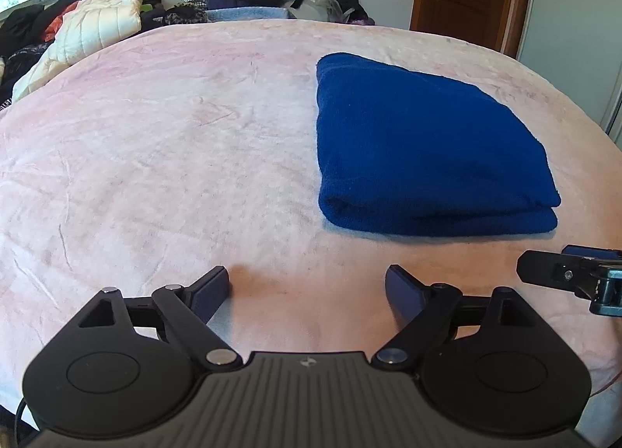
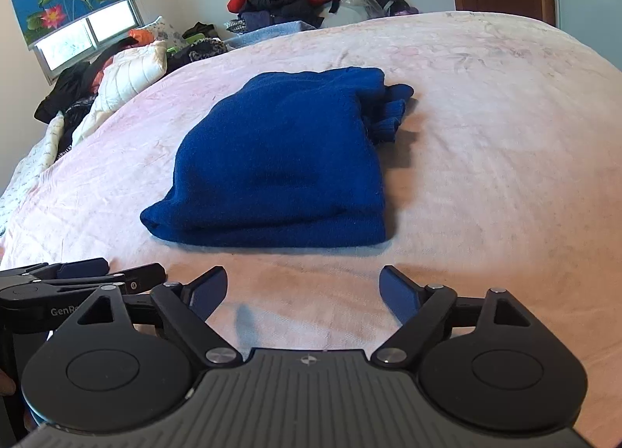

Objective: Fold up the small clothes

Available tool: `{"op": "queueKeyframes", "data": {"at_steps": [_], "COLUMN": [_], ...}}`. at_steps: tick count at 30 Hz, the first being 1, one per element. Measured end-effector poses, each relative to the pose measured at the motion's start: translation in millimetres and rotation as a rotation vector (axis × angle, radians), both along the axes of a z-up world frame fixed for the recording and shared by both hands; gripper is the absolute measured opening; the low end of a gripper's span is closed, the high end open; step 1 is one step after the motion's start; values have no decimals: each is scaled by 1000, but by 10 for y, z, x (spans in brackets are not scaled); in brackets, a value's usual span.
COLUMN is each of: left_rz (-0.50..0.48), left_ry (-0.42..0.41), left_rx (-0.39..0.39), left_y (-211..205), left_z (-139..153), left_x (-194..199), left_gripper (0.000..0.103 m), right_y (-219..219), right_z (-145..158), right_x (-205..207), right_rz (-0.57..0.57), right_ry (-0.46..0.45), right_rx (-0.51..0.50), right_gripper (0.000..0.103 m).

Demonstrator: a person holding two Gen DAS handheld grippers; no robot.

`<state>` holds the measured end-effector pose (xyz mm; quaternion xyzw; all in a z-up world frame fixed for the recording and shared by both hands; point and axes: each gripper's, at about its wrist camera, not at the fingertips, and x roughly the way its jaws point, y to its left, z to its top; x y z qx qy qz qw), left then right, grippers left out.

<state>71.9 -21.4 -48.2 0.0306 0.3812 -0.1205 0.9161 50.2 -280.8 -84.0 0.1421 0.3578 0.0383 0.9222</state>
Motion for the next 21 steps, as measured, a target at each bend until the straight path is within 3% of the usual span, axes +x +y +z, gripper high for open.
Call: {"op": "queueKeyframes", "data": {"at_steps": [7,21], "left_rz": [6,30], "left_ry": [-7,5], "left_rx": [12,32], "left_y": [53,78], "left_z": [-41,-34], "left_x": [-56,18], "left_gripper": [101,103], "right_y": [58,177], "right_z": [-32,-53], "right_x": [-30,-83], "right_rz": [-15,-52], "right_ry": [-19,-13], "right_rx": [-1,-105], "right_gripper": [98,101]}}
